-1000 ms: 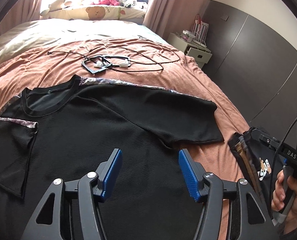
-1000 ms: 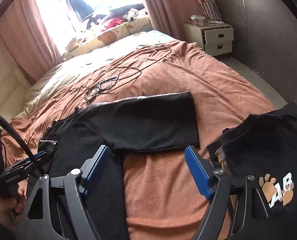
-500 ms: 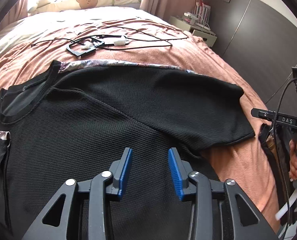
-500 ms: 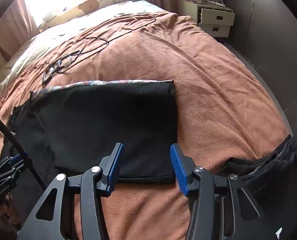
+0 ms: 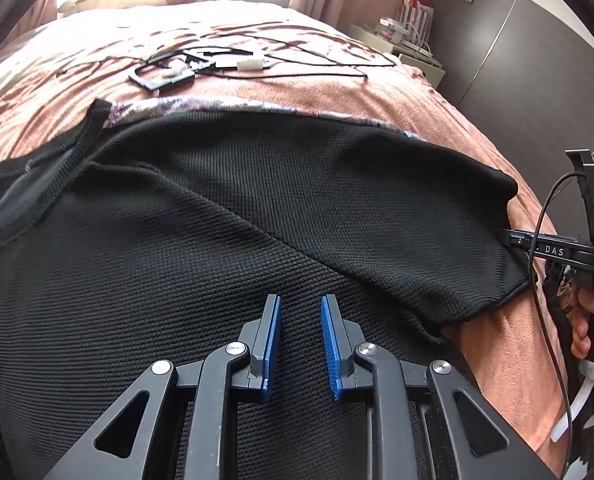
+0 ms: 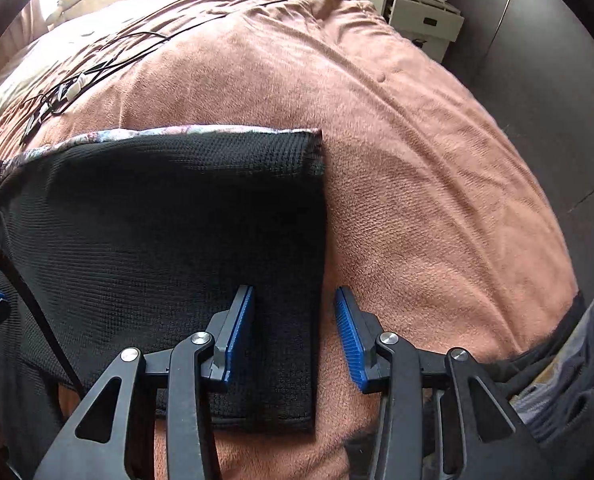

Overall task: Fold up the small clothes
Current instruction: 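Fold the sleeve side over the body with the right tool while the left tool pins the shirt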

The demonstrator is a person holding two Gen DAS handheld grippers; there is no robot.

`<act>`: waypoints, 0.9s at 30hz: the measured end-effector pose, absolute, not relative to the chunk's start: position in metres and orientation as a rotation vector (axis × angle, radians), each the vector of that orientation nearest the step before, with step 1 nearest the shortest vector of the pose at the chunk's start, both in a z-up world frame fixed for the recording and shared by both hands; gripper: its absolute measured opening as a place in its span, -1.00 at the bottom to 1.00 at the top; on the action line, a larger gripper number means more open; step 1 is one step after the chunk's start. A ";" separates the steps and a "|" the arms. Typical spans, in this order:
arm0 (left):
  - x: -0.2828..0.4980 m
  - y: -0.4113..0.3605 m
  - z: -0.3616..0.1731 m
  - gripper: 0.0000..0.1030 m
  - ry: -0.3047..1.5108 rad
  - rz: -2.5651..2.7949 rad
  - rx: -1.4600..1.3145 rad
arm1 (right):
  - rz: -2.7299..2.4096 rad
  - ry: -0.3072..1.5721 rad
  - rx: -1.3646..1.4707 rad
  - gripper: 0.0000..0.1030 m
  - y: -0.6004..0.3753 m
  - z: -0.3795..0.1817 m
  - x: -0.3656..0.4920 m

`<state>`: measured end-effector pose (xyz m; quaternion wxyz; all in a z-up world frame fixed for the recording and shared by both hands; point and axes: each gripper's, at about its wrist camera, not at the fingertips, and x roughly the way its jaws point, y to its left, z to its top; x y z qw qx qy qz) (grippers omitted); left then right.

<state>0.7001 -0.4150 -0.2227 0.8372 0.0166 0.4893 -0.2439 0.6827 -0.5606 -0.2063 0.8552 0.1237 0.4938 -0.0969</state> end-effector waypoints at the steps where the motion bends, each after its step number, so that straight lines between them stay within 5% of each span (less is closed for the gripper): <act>1: 0.701 -0.415 -0.225 -0.57 1.040 -0.514 0.036 | -0.197 1.030 0.274 -0.25 -0.562 -0.209 0.683; 3: 0.701 -0.416 -0.227 -0.57 1.036 -0.512 0.038 | -0.177 1.014 0.298 -0.37 -0.565 -0.212 0.686; 5: 0.700 -0.416 -0.226 -0.57 1.036 -0.511 0.033 | -0.148 0.993 0.325 -0.95 -0.565 -0.209 0.686; 27: 0.682 -0.380 -0.164 -0.49 1.019 -0.483 -0.032 | 0.011 0.775 0.220 -0.96 -0.496 -0.085 0.635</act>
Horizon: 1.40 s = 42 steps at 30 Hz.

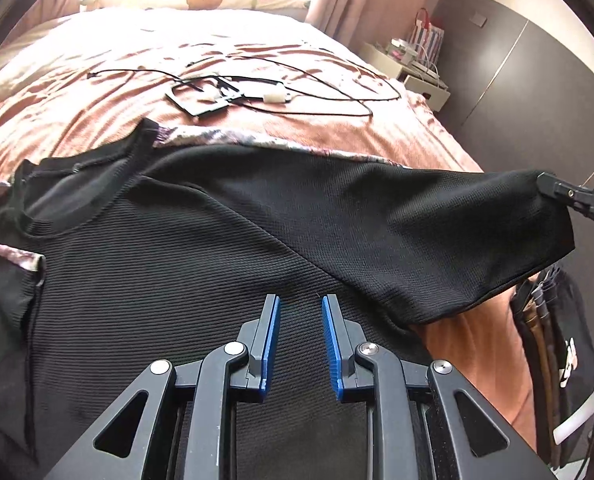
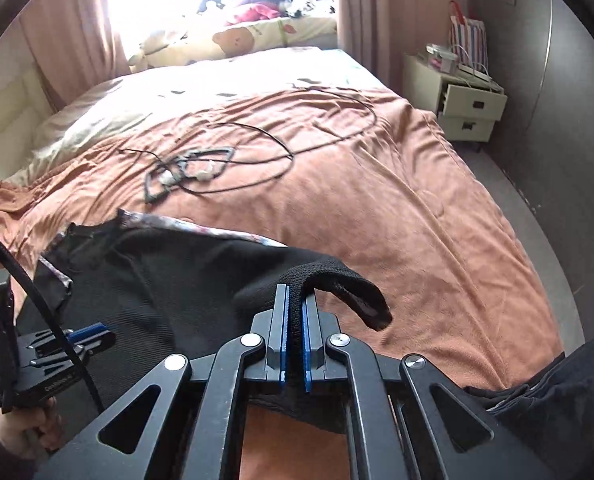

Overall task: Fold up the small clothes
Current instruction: 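Fold the sleeve side over the body with the right tool while the left tool pins the shirt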

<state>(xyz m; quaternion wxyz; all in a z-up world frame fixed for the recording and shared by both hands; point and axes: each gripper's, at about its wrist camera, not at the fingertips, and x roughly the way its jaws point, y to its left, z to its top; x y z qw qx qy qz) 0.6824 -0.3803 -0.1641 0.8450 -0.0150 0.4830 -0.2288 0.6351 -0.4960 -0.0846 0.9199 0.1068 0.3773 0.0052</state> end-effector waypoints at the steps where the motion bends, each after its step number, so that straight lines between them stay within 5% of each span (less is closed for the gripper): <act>1: 0.682 -0.378 -0.161 -0.45 1.019 -0.479 -0.032 | 0.022 0.771 0.216 -0.96 -0.490 -0.078 0.631; 9: 0.676 -0.339 -0.140 0.35 0.980 -0.425 -0.040 | 0.114 0.732 0.181 -0.96 -0.443 -0.032 0.613; 12: 0.675 -0.315 -0.134 0.50 0.966 -0.391 -0.057 | 0.145 0.725 0.163 -0.96 -0.426 -0.022 0.612; 32: 0.670 -0.197 -0.131 0.53 0.959 -0.250 -0.127 | 0.400 0.853 0.184 -0.91 -0.317 -0.063 0.651; 34: 0.669 -0.196 -0.131 0.53 0.963 -0.260 -0.111 | 0.404 0.886 0.210 -0.70 -0.318 -0.071 0.656; 36: 0.666 -0.195 -0.130 0.53 0.960 -0.260 -0.094 | 0.386 0.867 0.235 -0.03 -0.324 -0.072 0.653; 37: 0.664 -0.196 -0.128 0.53 0.957 -0.259 -0.091 | 0.389 0.840 0.253 0.48 -0.329 -0.071 0.649; 42: 0.659 -0.198 -0.120 0.53 0.953 -0.260 -0.096 | 0.281 0.835 0.308 0.55 -0.340 -0.070 0.625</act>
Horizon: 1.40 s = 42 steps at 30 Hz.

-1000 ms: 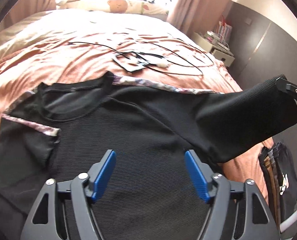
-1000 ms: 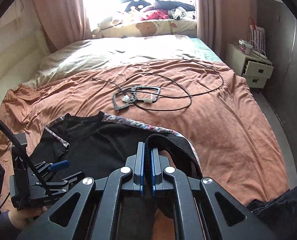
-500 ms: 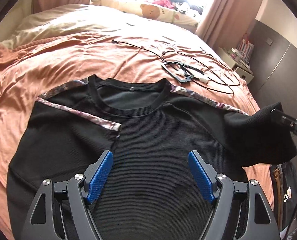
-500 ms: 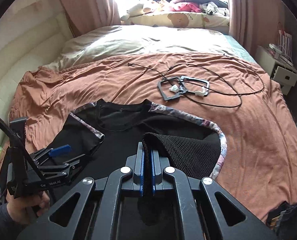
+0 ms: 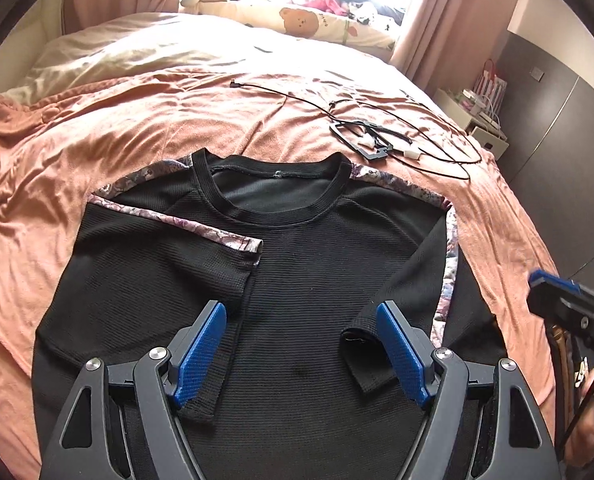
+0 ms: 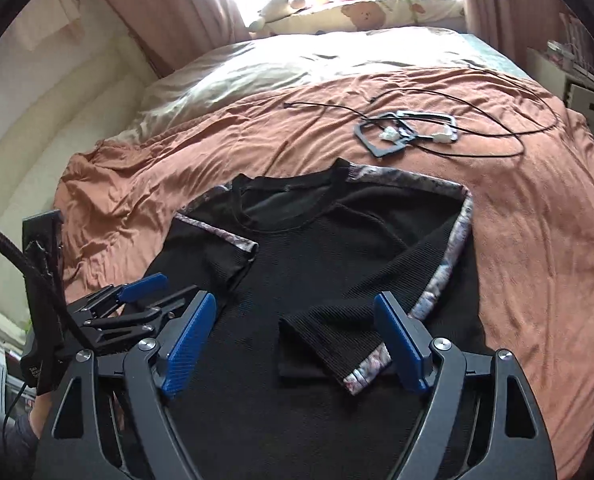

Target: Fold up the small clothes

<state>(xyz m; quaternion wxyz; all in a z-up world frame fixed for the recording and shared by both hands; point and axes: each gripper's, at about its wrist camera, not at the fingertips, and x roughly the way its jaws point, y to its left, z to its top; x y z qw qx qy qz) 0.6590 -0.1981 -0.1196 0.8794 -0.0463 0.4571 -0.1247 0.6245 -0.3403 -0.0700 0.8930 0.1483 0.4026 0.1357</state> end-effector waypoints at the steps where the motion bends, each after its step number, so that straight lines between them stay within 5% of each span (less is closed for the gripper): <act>1: 0.658 -0.200 -0.118 0.53 0.954 -0.262 -0.096 | 0.240 0.820 0.333 0.55 -0.344 -0.070 0.614; 17: 0.629 -0.262 -0.093 0.53 0.973 -0.381 0.135 | 0.041 0.588 0.824 0.54 -0.393 -0.169 0.505; 22: 0.633 -0.283 -0.106 0.50 0.992 -0.413 0.169 | 0.045 0.567 0.945 0.23 -0.403 -0.202 0.514; 27: 0.642 -0.308 -0.136 0.19 1.028 -0.457 0.204 | 0.077 0.579 1.063 -0.08 -0.424 -0.231 0.547; 42: 0.657 -0.368 -0.224 0.14 1.129 -0.551 0.335 | 0.056 0.637 1.157 -0.28 -0.454 -0.273 0.601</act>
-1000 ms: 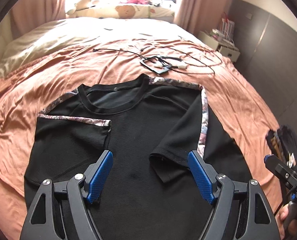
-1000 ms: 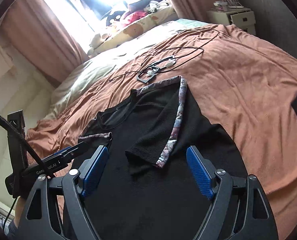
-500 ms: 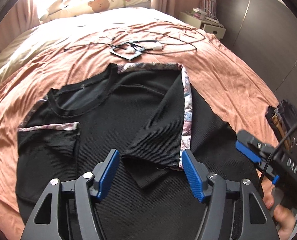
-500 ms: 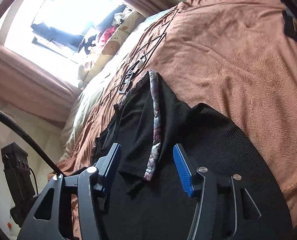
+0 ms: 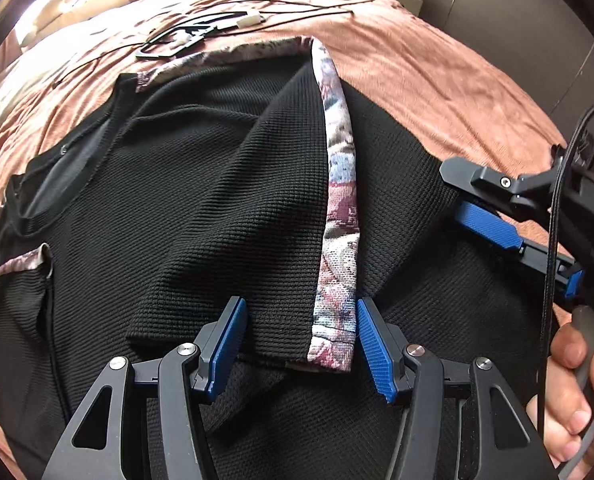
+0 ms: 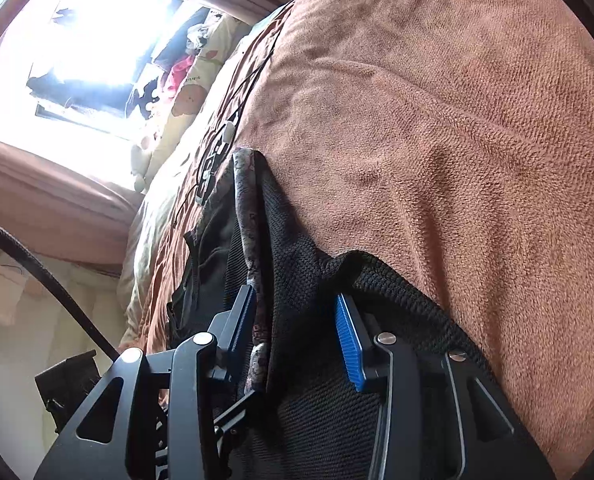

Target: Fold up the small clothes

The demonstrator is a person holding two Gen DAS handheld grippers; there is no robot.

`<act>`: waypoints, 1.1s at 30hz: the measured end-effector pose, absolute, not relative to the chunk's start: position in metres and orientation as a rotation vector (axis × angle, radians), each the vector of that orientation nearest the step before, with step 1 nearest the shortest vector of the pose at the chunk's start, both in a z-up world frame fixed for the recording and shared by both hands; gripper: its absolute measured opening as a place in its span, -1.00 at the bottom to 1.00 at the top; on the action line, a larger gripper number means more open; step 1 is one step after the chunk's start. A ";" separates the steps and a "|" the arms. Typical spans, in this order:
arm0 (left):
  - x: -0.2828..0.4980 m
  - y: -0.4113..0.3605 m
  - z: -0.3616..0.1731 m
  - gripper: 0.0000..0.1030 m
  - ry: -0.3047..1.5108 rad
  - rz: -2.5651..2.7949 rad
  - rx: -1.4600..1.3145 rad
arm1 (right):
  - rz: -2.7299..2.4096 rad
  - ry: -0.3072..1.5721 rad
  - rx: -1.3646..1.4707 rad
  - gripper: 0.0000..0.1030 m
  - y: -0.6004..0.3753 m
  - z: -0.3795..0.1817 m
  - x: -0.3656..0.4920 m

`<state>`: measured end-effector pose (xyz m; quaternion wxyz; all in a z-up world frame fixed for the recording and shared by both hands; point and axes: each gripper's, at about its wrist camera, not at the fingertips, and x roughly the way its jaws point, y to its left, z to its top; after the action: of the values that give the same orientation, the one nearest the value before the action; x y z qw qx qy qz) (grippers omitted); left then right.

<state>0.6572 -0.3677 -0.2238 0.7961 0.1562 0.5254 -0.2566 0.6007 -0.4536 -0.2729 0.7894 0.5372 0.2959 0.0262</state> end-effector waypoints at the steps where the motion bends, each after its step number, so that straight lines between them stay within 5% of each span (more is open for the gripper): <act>1: 0.657 -0.368 -0.223 0.10 1.117 -0.561 0.338 | 0.055 0.637 1.149 -0.35 -0.454 -0.273 0.600; 3: 0.661 -0.366 -0.219 -0.53 1.134 -0.602 0.317 | 0.046 0.643 1.122 -0.46 -0.454 -0.270 0.602; 5: 0.670 -0.364 -0.211 -0.86 1.150 -0.612 0.284 | 0.035 0.647 1.109 -0.63 -0.454 -0.270 0.603; 8: 0.681 -0.359 -0.195 -0.87 1.103 -0.574 0.307 | 0.026 0.637 1.136 -0.76 -0.456 -0.271 0.600; 19: 0.739 -0.323 -0.152 -0.87 0.985 -0.415 0.179 | 0.028 0.563 1.176 -0.76 -0.460 -0.248 0.581; 28: 0.781 -0.299 -0.167 -0.87 0.976 -0.282 0.134 | -0.012 0.611 1.129 -0.75 -0.448 -0.249 0.580; 31: 0.787 -0.294 -0.176 -0.78 1.003 -0.259 0.144 | -0.030 0.651 1.159 -0.75 -0.454 -0.255 0.581; 33: 0.786 -0.288 -0.179 -0.33 1.011 -0.234 0.146 | -0.006 0.623 1.198 -0.72 -0.459 -0.251 0.577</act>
<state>0.7859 -0.2875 -0.1785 0.8660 0.0696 0.4825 -0.1116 0.5773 -0.4588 -0.2511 0.7806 0.5546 0.2882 -0.0028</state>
